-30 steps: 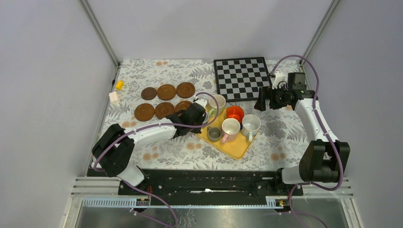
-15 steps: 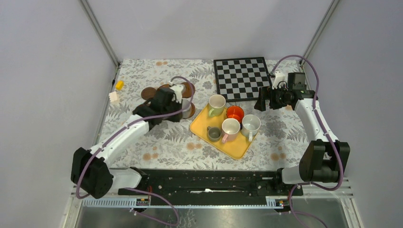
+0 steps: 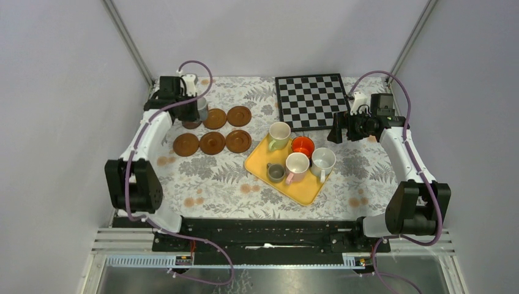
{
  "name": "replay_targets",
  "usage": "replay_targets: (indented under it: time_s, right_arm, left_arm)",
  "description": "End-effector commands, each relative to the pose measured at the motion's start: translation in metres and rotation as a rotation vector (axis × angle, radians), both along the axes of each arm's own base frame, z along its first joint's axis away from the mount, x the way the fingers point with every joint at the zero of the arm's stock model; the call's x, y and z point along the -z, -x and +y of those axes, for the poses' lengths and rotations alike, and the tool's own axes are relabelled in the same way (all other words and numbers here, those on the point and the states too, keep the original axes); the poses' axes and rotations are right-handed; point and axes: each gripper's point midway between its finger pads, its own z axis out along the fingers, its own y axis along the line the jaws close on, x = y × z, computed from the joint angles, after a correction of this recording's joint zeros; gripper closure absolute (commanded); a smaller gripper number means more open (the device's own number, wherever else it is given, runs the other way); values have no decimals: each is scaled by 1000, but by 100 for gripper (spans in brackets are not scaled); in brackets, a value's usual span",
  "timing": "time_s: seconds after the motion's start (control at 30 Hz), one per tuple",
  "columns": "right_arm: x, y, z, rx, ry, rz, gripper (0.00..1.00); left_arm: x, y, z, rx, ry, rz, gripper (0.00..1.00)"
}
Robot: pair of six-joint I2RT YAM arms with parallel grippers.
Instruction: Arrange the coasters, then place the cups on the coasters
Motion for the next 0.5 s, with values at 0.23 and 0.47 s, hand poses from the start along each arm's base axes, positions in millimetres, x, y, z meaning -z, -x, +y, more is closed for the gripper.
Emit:
replay_targets:
  time_s: [0.23,0.47]
  right_arm:
    - [-9,3,3,-28,-11,-34,2]
    - [-6,3,2,-30,-9,-28,2]
  left_arm:
    - [2,-77,7,111,65,-120,100]
    - [26,-91,5,126,73,-145,100]
